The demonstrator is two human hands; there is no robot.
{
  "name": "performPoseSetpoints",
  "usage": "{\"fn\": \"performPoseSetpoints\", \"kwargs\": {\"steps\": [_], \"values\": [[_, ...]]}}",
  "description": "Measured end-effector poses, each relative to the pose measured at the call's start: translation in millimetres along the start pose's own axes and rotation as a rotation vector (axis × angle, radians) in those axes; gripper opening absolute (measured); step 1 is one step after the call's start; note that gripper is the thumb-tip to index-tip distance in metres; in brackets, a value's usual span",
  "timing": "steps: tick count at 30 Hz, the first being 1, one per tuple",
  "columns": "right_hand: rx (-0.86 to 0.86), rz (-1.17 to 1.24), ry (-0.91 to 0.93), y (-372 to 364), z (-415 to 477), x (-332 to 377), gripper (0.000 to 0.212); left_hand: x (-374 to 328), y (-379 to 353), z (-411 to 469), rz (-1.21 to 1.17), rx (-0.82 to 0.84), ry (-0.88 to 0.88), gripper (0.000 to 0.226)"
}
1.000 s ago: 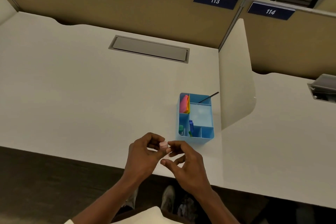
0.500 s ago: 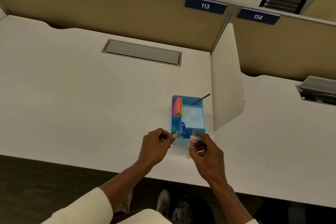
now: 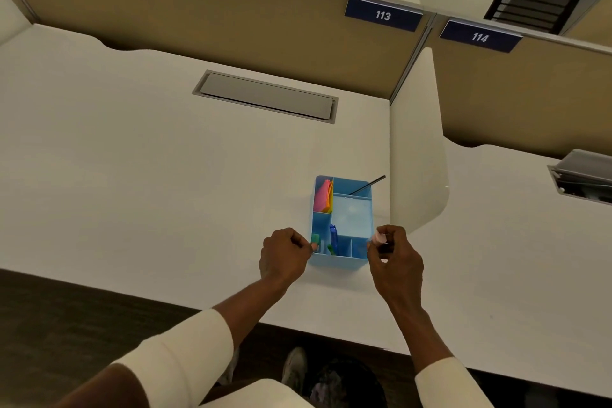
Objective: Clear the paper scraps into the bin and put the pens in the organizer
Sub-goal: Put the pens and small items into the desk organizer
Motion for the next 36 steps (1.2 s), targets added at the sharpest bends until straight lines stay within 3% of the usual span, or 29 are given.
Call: {"fn": "performPoseSetpoints", "kwargs": {"steps": [5, 13, 25, 36], "values": [[-0.019, -0.096, 0.045, -11, -1, 0, 0.03, -7, 4, -2, 0.097, -0.066, -0.069, 0.014], [0.011, -0.286, 0.029, -26, -1, -8, 0.035, -4, 2, -2, 0.159, -0.077, -0.072, 0.023], [0.051, -0.315, -0.08, -31, 2, -14, 0.037, 9, 4, 0, 0.183, -0.064, -0.018, 0.045], [0.032, -0.217, -0.048, -25, -3, -11, 0.02, 8, 6, -4, 0.258, -0.091, -0.025, 0.048]]}}
Point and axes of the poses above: each hand's wrist, its own z-axis towards the middle knuckle, its own y-axis out of the back of the hand, x = y × z, the point moved 9 cm from there along z, towards the middle knuckle, and after that the axes turned 5 degrees about -x, right-handed, at the moved point
